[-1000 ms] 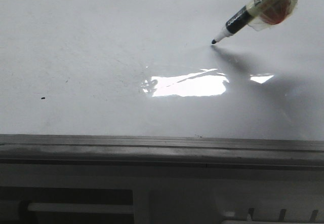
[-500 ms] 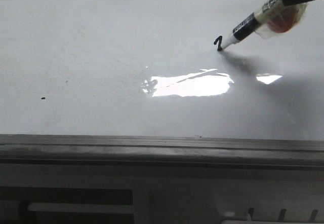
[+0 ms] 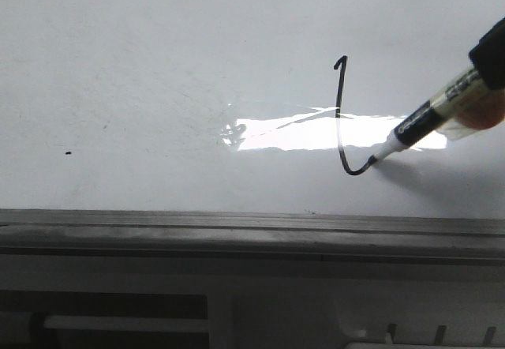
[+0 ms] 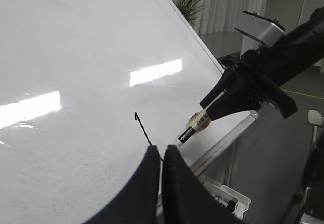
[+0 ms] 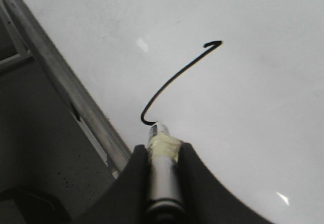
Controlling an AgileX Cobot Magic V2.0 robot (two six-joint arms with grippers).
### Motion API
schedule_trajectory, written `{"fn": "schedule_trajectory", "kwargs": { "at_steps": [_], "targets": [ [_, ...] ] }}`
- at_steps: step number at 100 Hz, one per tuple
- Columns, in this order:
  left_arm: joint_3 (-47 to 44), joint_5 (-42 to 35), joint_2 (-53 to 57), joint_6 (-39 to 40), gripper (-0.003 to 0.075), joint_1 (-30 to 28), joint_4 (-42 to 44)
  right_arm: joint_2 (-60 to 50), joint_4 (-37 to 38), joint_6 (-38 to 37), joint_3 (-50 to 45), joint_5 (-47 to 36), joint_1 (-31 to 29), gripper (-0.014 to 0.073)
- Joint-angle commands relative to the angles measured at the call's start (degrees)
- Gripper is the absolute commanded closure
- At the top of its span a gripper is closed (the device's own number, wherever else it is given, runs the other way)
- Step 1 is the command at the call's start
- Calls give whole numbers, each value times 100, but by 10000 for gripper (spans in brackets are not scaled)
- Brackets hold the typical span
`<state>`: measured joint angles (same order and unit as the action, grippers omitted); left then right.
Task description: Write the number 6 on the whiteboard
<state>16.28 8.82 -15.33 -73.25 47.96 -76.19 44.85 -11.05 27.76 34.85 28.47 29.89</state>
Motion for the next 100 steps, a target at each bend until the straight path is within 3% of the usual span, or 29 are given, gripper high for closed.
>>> {"fn": "schedule_trajectory", "kwargs": {
  "at_steps": [1, 27, 57, 76, 87, 94, 100],
  "targets": [
    [155, -142, -37, 28, 739, 26, -102, -52, 559, -117, 86, -573, -185, 653],
    [155, -147, -37, 28, 739, 26, -102, 151, -79, -117, 97, -1194, -161, 653],
    [155, -125, -37, 28, 739, 26, -111, 457, -106, -117, 119, -1111, 259, 653],
    [155, 4, -134, 28, 739, 26, -82, -190, -106, -117, 604, -643, 402, 653],
    [184, 14, -586, 28, 736, 26, 420, -424, -209, -117, 857, -427, 682, 661],
    [364, 185, -1140, 28, 692, 26, 818, -437, -223, -117, 909, -190, 956, 661],
    [643, 468, -1779, 28, 590, 26, 1119, -357, -331, -117, 909, 14, 1243, 661]
  ]
}}
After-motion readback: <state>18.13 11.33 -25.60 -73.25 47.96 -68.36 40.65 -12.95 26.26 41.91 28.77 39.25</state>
